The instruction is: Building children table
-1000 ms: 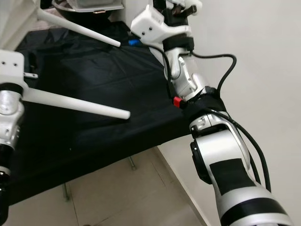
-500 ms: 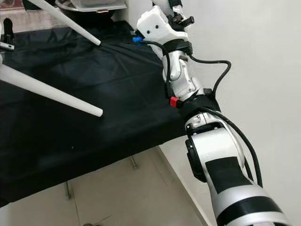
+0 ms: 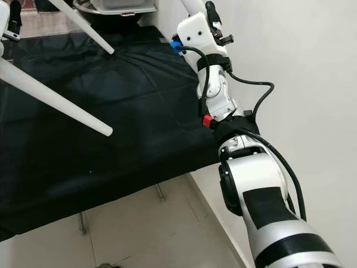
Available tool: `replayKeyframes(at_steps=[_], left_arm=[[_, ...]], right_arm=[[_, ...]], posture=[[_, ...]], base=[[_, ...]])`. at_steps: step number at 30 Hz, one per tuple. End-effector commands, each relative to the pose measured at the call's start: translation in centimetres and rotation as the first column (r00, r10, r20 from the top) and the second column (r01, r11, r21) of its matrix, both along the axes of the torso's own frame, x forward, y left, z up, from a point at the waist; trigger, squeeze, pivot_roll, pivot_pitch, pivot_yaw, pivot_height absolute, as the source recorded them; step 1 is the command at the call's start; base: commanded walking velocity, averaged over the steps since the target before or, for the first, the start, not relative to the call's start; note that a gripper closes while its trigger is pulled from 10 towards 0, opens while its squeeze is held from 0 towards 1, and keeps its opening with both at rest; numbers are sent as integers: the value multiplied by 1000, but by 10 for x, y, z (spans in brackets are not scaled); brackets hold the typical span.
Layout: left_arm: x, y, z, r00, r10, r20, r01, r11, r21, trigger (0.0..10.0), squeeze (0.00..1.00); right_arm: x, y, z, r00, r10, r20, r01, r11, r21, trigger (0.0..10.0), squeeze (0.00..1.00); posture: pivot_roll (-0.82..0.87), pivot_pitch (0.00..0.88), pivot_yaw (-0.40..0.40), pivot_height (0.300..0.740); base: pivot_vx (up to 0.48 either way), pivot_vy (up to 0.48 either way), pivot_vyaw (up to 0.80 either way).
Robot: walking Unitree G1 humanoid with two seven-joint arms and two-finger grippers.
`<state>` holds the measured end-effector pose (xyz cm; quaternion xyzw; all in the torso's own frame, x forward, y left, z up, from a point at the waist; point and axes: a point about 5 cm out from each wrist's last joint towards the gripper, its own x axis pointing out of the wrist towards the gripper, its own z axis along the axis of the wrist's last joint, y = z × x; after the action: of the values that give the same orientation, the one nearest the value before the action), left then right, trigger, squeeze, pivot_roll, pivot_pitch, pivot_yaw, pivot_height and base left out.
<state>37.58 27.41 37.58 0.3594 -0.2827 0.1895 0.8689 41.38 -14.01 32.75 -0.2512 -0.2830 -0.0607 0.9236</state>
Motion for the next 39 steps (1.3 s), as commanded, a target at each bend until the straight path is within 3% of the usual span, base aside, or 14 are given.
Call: replayKeyframes(at_steps=[1, 3, 6, 19, 24, 26, 31, 37, 39], left_arm=[[-34, 47, 47, 970, 158, 183, -139, 984, -115, 10000, 0], [-32, 41, 54, 971, 140, 194, -121, 987, -108, 10000, 0], [-28, 31, 61, 974, 111, 198, -95, 991, -90, 10000, 0], [-14, -3, 75, 978, 11, 207, 9, 995, -98, 10000, 0], [-5, -11, 63, 985, -50, 167, 77, 985, -157, 10000, 0], [12, -38, 29, 984, -163, 68, 171, 976, -136, 10000, 0], [17, -60, 6, 969, -245, 37, 248, 960, -130, 10000, 0], [18, -64, 1, 967, -254, 37, 256, 958, -129, 10000, 0], [19, -63, -10, 967, -253, 20, 253, 955, -156, 10000, 0]], right_arm=[[4, -55, -40, 969, -137, -205, 189, 948, 258, 0, 0], [5, -54, -57, 953, -97, -286, 189, 930, 315, 0, 0], [5, -53, -70, 940, -73, -333, 194, 919, 344, 0, 0], [4, -49, -98, 897, 20, -442, 192, 882, 430, 0, 0], [4, -40, -108, 880, 79, -468, 167, 871, 462, 0, 0], [3, -34, -119, 852, 124, -508, 170, 853, 494, 0, 0], [2, -29, -124, 841, 138, -523, 171, 850, 499, 0, 0], [2, -23, -125, 839, 164, -519, 145, 852, 504, 0, 0], [2, -17, -125, 836, 201, -511, 120, 841, 527, 0, 0]], posture=[[84, 59, -19, 740], [88, 59, -21, 740], [93, 63, -21, 740], [92, 71, -13, 740], [96, 79, -12, 740], [94, 87, -14, 740], [87, 91, -21, 740], [85, 93, -20, 740], [85, 94, -16, 740]], base=[[0, 0, 0], [0, 0, 0], [0, 0, 0], [0, 0, 0], [0, 0, 0], [0, 0, 0], [0, 0, 0], [0, 0, 0], [0, 0, 0]])
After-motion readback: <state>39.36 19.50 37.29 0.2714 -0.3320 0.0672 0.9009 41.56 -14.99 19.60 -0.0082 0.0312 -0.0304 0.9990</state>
